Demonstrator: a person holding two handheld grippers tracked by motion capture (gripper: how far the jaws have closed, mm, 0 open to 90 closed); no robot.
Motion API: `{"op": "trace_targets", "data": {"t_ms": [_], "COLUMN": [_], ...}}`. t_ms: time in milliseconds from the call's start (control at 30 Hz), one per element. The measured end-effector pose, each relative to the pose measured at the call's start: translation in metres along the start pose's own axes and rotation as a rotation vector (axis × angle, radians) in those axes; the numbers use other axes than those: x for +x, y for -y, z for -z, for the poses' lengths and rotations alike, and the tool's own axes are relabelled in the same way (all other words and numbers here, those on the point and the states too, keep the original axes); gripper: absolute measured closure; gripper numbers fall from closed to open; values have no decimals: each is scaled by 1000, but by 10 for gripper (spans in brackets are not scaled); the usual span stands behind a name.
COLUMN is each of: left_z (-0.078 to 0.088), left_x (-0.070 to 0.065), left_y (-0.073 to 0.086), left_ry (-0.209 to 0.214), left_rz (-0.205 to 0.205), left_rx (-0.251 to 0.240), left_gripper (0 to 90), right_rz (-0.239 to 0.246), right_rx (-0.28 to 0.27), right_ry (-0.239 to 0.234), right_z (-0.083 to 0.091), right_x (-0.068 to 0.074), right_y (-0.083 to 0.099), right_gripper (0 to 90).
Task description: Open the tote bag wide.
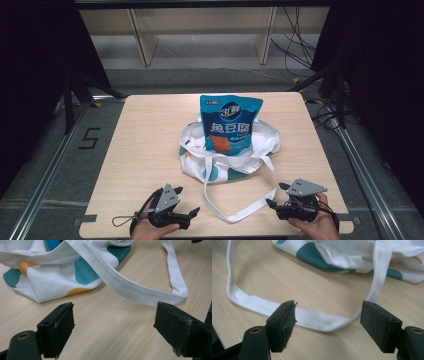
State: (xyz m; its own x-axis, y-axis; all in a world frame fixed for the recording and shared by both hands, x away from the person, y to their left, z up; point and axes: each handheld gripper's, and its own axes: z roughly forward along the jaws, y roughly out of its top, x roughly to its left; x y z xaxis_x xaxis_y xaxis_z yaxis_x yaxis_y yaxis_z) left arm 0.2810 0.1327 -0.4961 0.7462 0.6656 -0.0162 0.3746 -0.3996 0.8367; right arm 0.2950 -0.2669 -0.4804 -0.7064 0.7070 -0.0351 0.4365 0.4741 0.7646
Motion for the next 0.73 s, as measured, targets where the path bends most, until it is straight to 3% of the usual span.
{"op": "trace_targets", "data": {"t_ms": [33, 100, 167, 267, 333, 400, 500, 533, 567, 600, 633, 667, 700, 733], "left_z": [0, -1, 0, -1, 1, 0, 0, -1, 0, -1, -1, -1, -3, -1], "left_x": [-2, -4, -3, -4, -1, -1, -1, -2, -1, -3, -3, -1, -2, -1], "left_y": [2, 4, 6, 6, 6, 6, 5, 6, 5, 6, 6, 6, 6, 6], "left_ry": [0, 5, -19, -24, -26, -32, -29, -30, -28, -29, -34, -37, -31, -39], "left_rz": [39, 58, 14, 41, 5, -6, -7, 10, -8, 24, 30, 12, 39, 26], "left_rx": [1, 12, 62, 45, 58, 59, 61, 44, 60, 56, 54, 68, 39, 55], "left_gripper": [154, 153, 153, 153, 153, 154, 154, 153, 154, 154, 154, 154, 154, 154], "right_rz": [0, 6, 14, 28, 20, 21, 22, 24, 24, 15, 9, 34, 26, 22], "right_rx": [5, 18, 33, 37, 40, 48, 60, 57, 57, 57, 63, 56, 58, 59], "right_ry": [-4, -12, -16, -16, -13, -19, -19, -15, -16, -18, -18, -17, -23, -28], "right_z": [1, 2, 2, 3, 3, 2, 1, 1, 1, 1, 1, 0, 0, 0], "right_x": [1, 4, 7, 7, 8, 7, 7, 6, 6, 7, 7, 5, 6, 6], "right_y": [2, 6, 8, 10, 10, 10, 11, 11, 11, 12, 12, 12, 12, 12], "right_gripper": [286, 284, 284, 284, 284, 283, 282, 282, 283, 282, 282, 283, 282, 282]}}
